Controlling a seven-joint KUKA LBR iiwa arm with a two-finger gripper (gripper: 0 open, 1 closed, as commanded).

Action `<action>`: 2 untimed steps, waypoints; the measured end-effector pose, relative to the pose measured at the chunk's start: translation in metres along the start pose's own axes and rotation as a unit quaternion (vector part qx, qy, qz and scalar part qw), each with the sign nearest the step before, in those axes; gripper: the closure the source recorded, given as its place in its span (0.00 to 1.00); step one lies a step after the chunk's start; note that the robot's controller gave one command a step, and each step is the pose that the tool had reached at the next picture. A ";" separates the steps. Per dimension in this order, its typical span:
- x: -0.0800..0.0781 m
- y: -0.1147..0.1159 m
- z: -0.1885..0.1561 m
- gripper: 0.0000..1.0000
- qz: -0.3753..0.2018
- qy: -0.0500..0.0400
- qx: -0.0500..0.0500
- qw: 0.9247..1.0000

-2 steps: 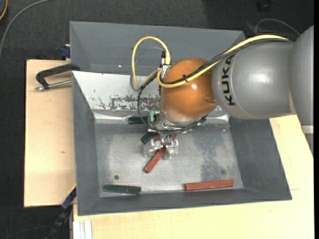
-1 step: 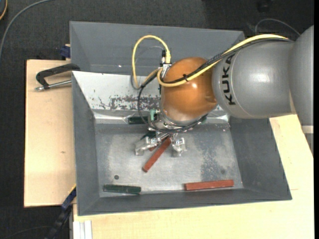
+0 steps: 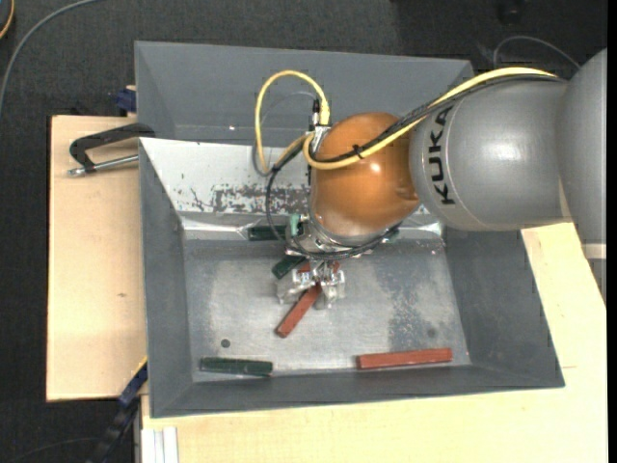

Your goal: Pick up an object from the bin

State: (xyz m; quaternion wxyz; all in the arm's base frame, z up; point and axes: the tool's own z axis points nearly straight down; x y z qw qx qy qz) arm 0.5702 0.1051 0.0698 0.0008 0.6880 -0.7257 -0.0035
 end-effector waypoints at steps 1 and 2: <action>0.015 0.049 0.000 1.00 -0.368 0.002 0.001 0.930; 0.019 0.035 -0.223 1.00 -0.390 0.003 0.008 0.921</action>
Offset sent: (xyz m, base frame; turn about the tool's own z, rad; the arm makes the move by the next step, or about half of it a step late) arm -0.0496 -0.0138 0.0002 -0.7568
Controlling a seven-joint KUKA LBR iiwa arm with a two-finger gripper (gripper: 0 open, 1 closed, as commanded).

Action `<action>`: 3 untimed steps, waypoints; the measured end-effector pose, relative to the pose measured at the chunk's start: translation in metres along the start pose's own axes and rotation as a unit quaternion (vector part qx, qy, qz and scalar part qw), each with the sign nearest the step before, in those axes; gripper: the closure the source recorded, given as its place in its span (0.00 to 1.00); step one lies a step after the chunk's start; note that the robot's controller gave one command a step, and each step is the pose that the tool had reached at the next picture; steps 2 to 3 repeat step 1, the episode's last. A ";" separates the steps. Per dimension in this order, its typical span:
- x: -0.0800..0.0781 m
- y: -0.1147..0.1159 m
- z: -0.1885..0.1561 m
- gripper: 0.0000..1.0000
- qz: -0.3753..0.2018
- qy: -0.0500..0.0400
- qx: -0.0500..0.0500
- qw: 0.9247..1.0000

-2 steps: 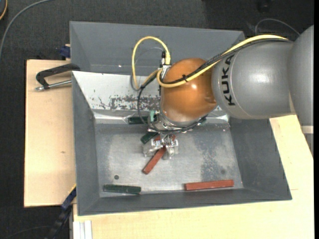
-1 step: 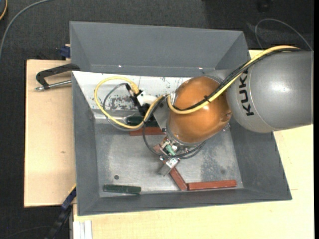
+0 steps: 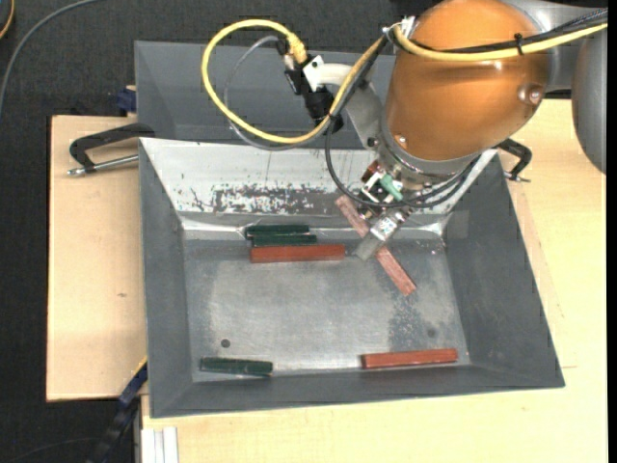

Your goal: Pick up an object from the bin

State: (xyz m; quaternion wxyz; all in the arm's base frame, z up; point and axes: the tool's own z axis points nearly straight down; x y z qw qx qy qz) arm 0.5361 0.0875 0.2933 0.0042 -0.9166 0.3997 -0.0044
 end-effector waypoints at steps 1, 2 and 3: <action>0.014 0.005 -0.010 1.00 -0.133 -0.003 -0.003 0.991; 0.014 0.005 -0.010 1.00 -0.133 -0.003 -0.003 0.991; 0.014 0.005 -0.010 1.00 -0.133 -0.003 -0.003 0.991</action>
Offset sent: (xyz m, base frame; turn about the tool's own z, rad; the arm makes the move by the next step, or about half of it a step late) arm 0.0052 -0.0142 0.0095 -0.2723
